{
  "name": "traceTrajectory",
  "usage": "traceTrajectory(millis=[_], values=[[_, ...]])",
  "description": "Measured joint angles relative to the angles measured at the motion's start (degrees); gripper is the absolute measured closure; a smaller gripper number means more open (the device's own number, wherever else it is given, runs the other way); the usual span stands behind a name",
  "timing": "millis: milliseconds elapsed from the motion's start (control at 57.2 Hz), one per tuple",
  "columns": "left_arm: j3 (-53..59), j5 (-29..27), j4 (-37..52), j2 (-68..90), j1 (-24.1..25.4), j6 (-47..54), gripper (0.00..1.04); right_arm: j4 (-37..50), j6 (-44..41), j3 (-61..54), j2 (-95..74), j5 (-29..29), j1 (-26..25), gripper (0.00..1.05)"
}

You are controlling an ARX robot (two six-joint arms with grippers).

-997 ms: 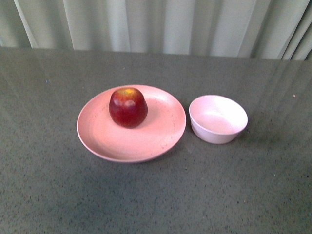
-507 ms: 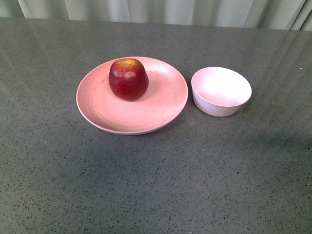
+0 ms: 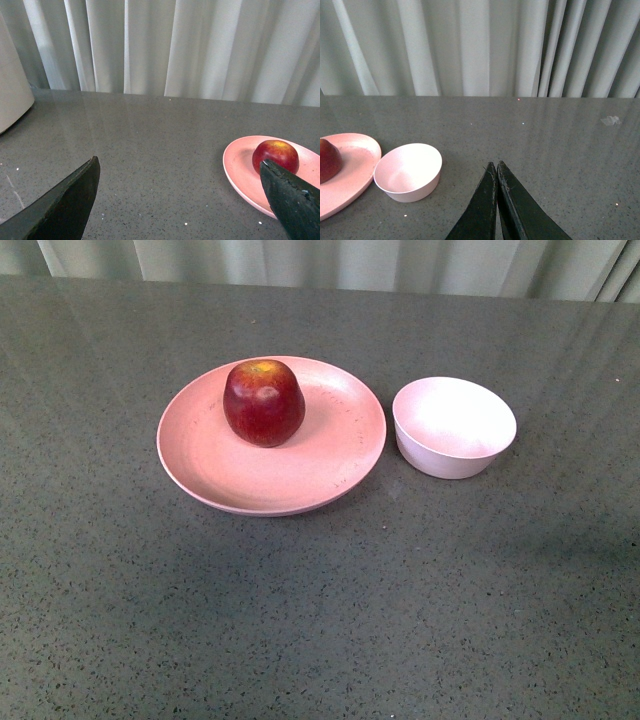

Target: Move apple from plate to bowl

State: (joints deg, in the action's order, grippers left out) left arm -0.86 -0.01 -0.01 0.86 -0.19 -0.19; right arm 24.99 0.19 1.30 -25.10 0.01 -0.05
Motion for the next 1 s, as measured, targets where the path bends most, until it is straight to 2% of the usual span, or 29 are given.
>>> traceTrajectory(millis=[769,874,997], values=[[0.0,0.0,0.0,0.0,0.0,-0.02,0.09,-15.19,0.0,0.02,15.3,0.0,0.0,1.03],[0.0,0.0,0.0,0.0,0.0,-0.02,0.09,-24.11,0.0,0.02,22.64,0.04,0.0,1.03],[0.0,0.0,0.0,0.0,0.0,-0.02,0.09,-24.87,0.0,0.02,24.65,0.0,0.0,1.03]])
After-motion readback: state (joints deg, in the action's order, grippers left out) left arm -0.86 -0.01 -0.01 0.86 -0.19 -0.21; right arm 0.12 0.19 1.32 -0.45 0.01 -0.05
